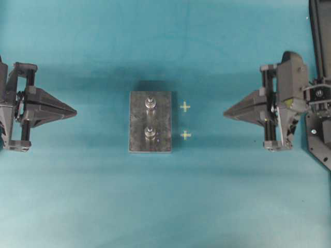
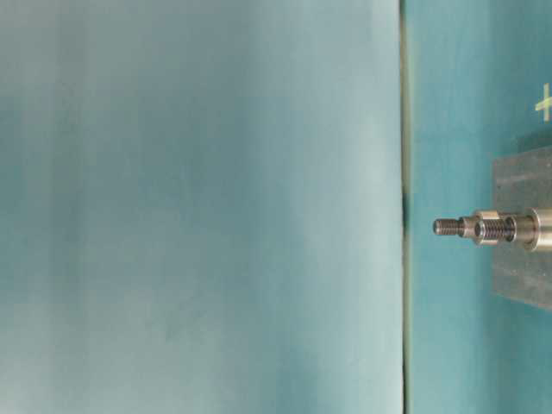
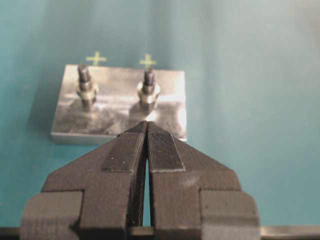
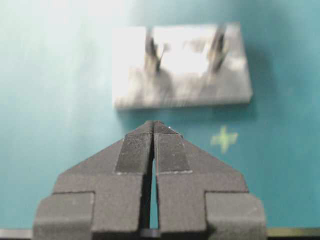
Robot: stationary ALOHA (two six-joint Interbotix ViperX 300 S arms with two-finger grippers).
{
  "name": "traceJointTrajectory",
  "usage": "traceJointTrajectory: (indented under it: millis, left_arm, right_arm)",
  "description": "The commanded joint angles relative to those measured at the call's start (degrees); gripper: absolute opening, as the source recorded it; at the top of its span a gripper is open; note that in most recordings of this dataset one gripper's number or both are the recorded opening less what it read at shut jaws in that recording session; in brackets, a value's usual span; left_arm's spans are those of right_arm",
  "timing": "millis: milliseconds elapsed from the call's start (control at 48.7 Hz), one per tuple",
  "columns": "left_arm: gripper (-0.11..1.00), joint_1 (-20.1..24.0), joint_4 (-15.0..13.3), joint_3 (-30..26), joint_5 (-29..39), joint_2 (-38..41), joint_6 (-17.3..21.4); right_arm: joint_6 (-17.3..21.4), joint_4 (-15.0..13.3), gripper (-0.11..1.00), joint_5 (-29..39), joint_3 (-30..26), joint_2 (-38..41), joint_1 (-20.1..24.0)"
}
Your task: Insert the washer onto the shaft.
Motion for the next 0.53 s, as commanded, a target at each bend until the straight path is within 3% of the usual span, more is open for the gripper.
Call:
traceJointTrajectory:
  millis: [0, 287, 513]
  left_arm:
    - [0.0, -0.09, 0.18, -0.44, -0.53, 0.18, -0.35]
    - [0.0, -0.09, 0.18, 1.05, -5.45, -0.62, -1.23]
    - [0.0, -0.09, 0.09, 1.14, -5.54, -0.26, -1.32]
  right_arm:
    - [0.7, 0.09, 0.02, -0.53, 0.09, -0.62, 0.18]
    - [0.79, 0.18, 0.02, -0.7, 2.37, -2.64, 0.26]
    - [0.79, 0.09, 0.02, -0.7, 3.25, -3.87, 0.26]
